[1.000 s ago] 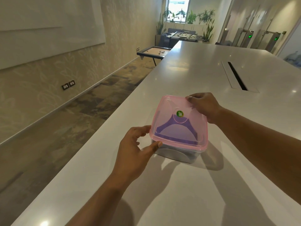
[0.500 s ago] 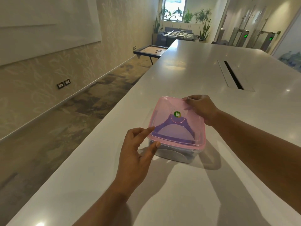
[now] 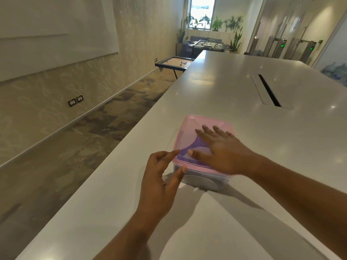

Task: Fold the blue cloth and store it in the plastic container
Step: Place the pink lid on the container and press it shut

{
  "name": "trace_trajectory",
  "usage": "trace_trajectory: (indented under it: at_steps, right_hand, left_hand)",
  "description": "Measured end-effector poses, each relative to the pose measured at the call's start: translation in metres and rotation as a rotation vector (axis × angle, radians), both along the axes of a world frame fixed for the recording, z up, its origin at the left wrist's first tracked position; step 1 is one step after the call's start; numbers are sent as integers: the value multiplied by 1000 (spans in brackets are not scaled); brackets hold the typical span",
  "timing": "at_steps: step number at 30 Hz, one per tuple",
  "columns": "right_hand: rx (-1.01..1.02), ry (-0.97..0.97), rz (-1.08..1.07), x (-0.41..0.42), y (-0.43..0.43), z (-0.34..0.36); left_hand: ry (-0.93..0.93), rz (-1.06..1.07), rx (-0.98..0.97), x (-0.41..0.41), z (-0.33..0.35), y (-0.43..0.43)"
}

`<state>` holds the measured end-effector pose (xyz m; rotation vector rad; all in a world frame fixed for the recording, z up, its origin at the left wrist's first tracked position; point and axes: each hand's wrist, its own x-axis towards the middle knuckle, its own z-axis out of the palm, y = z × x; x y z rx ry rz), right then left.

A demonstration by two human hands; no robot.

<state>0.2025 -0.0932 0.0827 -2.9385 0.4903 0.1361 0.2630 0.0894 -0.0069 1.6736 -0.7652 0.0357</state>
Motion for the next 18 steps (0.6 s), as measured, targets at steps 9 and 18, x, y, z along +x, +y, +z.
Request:
trace_trajectory:
  at_steps: [9, 18]
  right_hand:
    - [-102, -114, 12, -14, 15, -6]
    - [-82, -241, -11, -14, 15, -11]
  left_hand:
    - [-22, 18, 5, 1, -2, -1]
    - [-35, 11, -11, 2, -3, -2]
